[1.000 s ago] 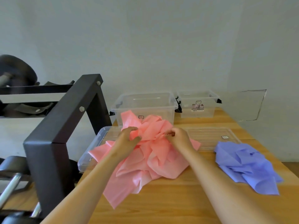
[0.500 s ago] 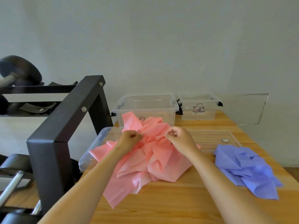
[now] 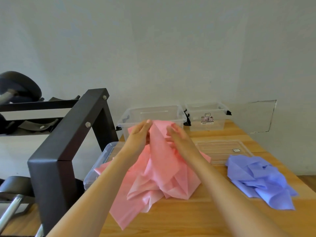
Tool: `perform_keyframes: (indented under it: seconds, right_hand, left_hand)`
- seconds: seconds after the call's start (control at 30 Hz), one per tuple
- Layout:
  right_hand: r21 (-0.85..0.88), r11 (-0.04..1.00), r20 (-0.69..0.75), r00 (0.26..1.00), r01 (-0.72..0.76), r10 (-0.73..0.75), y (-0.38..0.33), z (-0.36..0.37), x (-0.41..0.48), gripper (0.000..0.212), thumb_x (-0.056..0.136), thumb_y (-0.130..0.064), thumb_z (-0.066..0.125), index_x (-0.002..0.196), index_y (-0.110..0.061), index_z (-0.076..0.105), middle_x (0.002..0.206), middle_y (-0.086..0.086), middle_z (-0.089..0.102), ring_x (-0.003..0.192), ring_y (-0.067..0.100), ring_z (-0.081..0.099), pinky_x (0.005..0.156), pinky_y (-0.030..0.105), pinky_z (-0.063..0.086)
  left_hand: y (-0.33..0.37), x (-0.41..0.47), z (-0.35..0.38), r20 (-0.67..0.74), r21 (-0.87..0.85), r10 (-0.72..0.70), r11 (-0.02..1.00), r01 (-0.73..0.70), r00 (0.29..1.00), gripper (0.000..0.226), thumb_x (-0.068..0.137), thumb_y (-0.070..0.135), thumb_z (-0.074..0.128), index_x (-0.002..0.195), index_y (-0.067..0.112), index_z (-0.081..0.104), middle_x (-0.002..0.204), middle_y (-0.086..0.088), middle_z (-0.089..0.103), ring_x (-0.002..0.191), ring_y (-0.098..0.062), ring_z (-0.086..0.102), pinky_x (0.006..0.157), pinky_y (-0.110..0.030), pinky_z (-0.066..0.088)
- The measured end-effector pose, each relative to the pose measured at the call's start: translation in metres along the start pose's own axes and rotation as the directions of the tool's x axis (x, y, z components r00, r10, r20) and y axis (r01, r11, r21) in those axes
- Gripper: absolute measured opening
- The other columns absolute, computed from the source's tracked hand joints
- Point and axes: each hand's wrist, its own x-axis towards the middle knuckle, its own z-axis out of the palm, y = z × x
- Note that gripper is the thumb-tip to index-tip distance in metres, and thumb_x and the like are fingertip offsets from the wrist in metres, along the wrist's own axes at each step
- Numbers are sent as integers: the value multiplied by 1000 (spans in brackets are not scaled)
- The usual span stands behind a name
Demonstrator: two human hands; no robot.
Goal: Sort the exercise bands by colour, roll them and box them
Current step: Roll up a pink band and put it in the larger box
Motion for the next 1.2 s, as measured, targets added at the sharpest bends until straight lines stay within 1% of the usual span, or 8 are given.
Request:
perform_keyframes:
  seconds: [0.2,0.4,0.5,0.6,0.73,0.83,1.0,1.2]
  right_hand:
    - [147,986,82,993,76,-88,-19,-10,-2,60,93,-49,52,147,-42,26,124,0,61,106,16,67,95,40,53]
    - [-293,955,165,986,52,-3,4,-13,-2,24,93,-28,61,117,-27,60,114,-1,64,106,14,64,96,41,52]
    - [-360,933,105,993,-7,48,22,-18,-6,11,91,-18,62,98,-27,63,104,5,67,95,18,67,82,36,55]
    - [-355,933,46,996,-54,75,29,-27,-9,8,91,-15,61,92,-22,64,98,8,69,78,11,66,62,22,53]
    - [-356,934,59,996,-43,68,27,-32,-13,9,93,-25,62,90,-18,67,80,-3,70,63,5,64,57,15,48]
    - [-252,966,58,995,-60,77,17,-28,-13,18,94,-32,59,96,-16,67,82,4,73,66,11,68,64,25,52]
    - [-122,988,11,995,-94,96,0,-21,-8,53,90,-57,54,103,-7,66,95,11,74,86,24,72,79,36,58]
    - [21,980,154,969,-198,193,-17,-22,-17,54,85,-66,48,101,-17,61,93,15,70,84,28,71,86,45,57]
  left_hand:
    - [-18,1,-8,41,74,8,997,-11,999,22,103,23,45,99,12,63,72,-2,53,58,-11,52,60,-25,46]
    - [-47,-5,-11,170,497,-229,860,117,959,41,86,38,70,120,19,56,114,6,60,100,-12,61,74,-16,46]
    - [-67,-10,-14,190,747,-256,665,30,948,51,75,41,81,116,22,57,110,10,54,102,-12,54,79,-19,44]
    - [-82,-11,-16,247,817,-240,572,-69,939,23,75,40,80,81,32,59,97,7,58,94,-16,54,84,-30,47]
    - [-70,-10,-12,215,522,-125,853,-6,969,21,94,19,62,73,20,65,79,5,60,74,-8,53,72,-26,45]
    - [-46,0,-7,65,248,-76,967,57,995,22,99,16,53,79,19,63,74,3,57,70,-12,51,62,-22,40]
    - [-12,15,8,32,-134,-122,983,125,992,18,102,19,46,86,16,54,78,-5,56,69,-16,53,63,-29,45]
    - [6,26,10,153,-437,-103,885,161,983,17,102,23,45,112,11,51,94,-9,59,88,-21,57,77,-31,50]
